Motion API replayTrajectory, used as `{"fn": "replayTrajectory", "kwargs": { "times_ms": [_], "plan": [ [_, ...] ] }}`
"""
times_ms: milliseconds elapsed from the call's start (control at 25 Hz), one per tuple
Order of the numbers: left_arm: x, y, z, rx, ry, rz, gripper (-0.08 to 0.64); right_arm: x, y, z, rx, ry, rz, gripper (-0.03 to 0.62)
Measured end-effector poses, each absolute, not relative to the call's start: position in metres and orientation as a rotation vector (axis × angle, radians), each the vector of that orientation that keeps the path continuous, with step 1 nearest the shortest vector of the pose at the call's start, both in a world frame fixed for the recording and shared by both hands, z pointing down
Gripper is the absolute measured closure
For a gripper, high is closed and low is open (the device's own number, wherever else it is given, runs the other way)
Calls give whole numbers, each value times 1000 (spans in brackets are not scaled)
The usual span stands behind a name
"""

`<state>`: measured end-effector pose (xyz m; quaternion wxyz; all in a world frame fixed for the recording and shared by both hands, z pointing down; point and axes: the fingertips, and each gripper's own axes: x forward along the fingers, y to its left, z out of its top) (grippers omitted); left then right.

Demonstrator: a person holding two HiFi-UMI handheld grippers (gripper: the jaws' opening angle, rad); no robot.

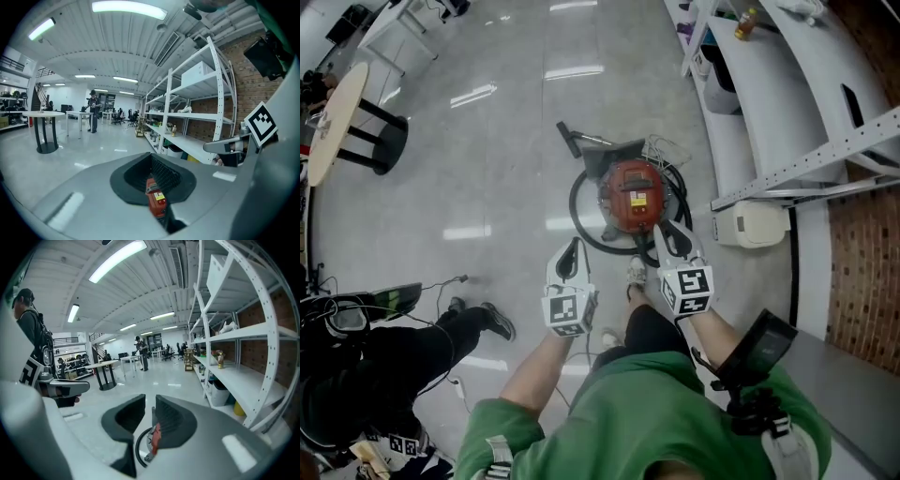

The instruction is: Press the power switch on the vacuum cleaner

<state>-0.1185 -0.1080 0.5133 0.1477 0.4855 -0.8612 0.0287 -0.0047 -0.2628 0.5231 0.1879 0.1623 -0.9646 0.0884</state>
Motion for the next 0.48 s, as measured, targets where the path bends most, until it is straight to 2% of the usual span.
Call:
{"fn": "replayTrajectory", "kwargs": {
  "times_ms": [480],
  "plan": [
    [-78, -47, 426, 1460, -2591, -39, 552, 37, -197, 428, 439, -2871, 133, 525]
  ]
}}
